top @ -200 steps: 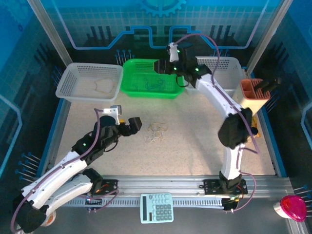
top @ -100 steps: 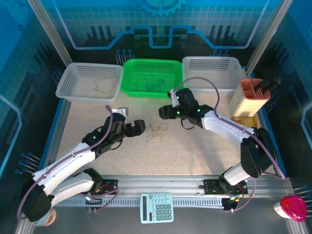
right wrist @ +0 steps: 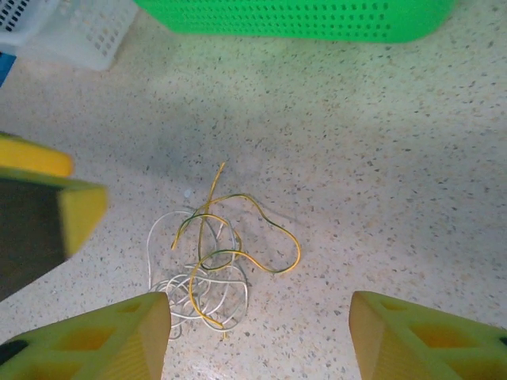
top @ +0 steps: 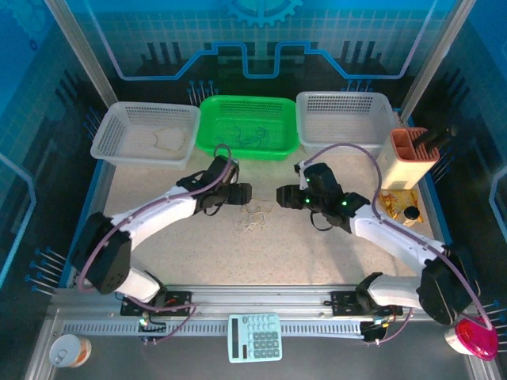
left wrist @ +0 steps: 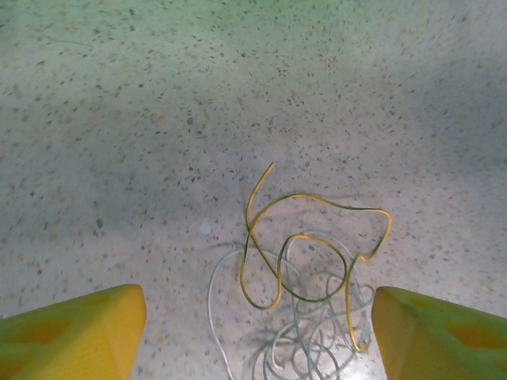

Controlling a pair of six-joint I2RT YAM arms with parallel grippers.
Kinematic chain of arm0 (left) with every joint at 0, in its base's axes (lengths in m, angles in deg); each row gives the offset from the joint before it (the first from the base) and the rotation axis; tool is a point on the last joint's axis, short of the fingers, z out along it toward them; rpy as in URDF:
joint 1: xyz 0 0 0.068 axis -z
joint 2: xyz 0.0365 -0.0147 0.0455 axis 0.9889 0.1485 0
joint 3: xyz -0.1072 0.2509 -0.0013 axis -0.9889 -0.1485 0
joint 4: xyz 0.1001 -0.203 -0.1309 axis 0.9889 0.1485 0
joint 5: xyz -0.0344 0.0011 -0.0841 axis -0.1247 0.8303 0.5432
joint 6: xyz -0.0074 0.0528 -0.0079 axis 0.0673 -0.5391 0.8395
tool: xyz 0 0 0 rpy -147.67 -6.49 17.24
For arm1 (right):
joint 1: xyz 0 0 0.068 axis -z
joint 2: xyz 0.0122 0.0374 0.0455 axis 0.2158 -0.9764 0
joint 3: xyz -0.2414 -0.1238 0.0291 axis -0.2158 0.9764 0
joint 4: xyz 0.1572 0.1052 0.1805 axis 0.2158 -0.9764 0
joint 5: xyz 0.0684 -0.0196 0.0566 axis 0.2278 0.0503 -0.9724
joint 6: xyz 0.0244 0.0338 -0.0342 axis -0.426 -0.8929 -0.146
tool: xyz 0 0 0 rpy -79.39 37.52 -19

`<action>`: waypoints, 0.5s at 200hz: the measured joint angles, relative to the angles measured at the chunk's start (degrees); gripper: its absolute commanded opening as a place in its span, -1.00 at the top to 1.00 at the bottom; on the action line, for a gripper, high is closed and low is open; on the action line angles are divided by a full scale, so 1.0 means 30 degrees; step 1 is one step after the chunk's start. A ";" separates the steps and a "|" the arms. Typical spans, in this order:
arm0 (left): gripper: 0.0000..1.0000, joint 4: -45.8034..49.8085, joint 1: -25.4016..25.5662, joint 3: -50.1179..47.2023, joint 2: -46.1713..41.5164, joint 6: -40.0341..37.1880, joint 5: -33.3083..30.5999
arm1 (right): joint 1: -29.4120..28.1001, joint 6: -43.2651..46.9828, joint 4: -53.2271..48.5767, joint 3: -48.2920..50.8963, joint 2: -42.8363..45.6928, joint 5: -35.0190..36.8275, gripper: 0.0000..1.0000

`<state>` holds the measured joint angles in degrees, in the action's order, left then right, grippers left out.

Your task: Untangle the cables

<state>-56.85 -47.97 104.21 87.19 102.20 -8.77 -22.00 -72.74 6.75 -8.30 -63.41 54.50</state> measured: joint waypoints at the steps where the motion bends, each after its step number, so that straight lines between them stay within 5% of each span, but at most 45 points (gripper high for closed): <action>1: -0.44 0.0015 0.0000 0.0102 0.0189 -0.0044 -0.0015 | 0.0000 -0.0015 -0.0007 0.0015 0.0058 0.0007 -0.25; 100: -0.07 0.0780 0.0000 0.3832 0.6645 -0.2193 -0.0066 | 0.0000 -0.1574 -0.0510 0.2302 0.3104 0.0430 -0.25</action>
<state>-54.51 -47.97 115.70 107.12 95.62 -8.97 -22.00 -77.46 5.22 -1.40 -54.10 55.79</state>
